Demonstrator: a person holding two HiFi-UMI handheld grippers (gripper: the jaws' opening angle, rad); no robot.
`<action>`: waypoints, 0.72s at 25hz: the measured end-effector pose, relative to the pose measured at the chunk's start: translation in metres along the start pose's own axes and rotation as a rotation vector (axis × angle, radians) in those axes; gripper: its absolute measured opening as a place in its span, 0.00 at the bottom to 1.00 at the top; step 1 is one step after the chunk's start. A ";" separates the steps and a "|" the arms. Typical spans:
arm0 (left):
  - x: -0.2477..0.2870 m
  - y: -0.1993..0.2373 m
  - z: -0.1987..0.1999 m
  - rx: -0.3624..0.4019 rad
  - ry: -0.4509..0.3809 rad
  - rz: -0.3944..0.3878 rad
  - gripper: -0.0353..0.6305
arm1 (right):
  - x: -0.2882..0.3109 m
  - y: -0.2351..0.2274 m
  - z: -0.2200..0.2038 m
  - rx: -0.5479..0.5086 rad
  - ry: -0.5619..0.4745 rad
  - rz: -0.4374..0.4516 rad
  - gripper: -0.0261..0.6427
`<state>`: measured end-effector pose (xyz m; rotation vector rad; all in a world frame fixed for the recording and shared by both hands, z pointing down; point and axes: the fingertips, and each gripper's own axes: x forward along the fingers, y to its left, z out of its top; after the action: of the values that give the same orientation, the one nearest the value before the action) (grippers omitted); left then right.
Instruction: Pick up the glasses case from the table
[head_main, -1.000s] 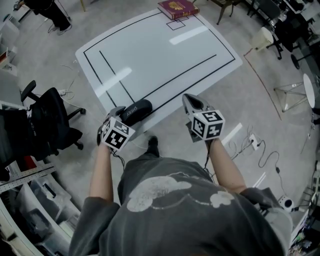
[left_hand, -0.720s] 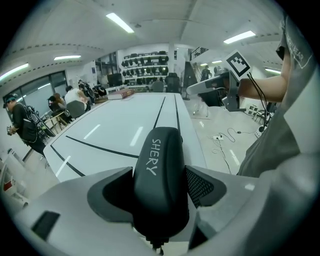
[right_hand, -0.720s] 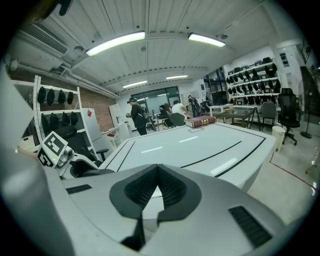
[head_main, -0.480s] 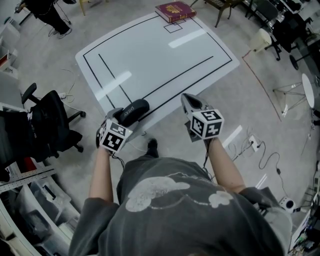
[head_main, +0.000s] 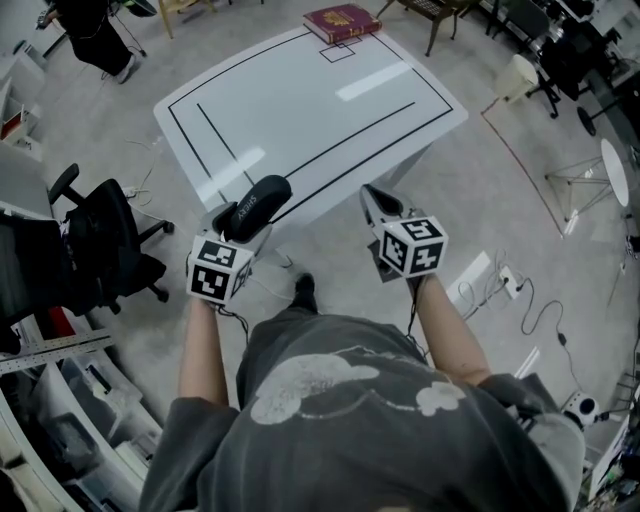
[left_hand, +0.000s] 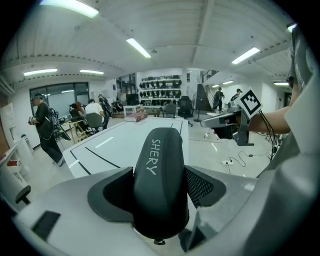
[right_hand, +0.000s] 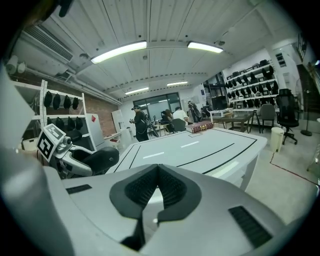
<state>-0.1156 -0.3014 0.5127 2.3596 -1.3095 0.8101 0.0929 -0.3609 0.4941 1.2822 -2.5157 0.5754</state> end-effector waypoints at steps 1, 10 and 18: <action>-0.005 -0.004 0.002 -0.013 -0.013 -0.007 0.53 | -0.005 0.002 -0.001 0.000 -0.006 0.004 0.04; -0.045 -0.056 -0.001 -0.042 -0.077 -0.020 0.53 | -0.061 0.030 -0.021 0.043 -0.049 0.071 0.04; -0.093 -0.099 -0.016 -0.074 -0.139 0.008 0.53 | -0.114 0.058 -0.055 0.023 -0.045 0.092 0.04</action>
<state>-0.0753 -0.1792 0.4673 2.3899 -1.3792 0.5986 0.1146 -0.2239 0.4838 1.2054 -2.6231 0.6031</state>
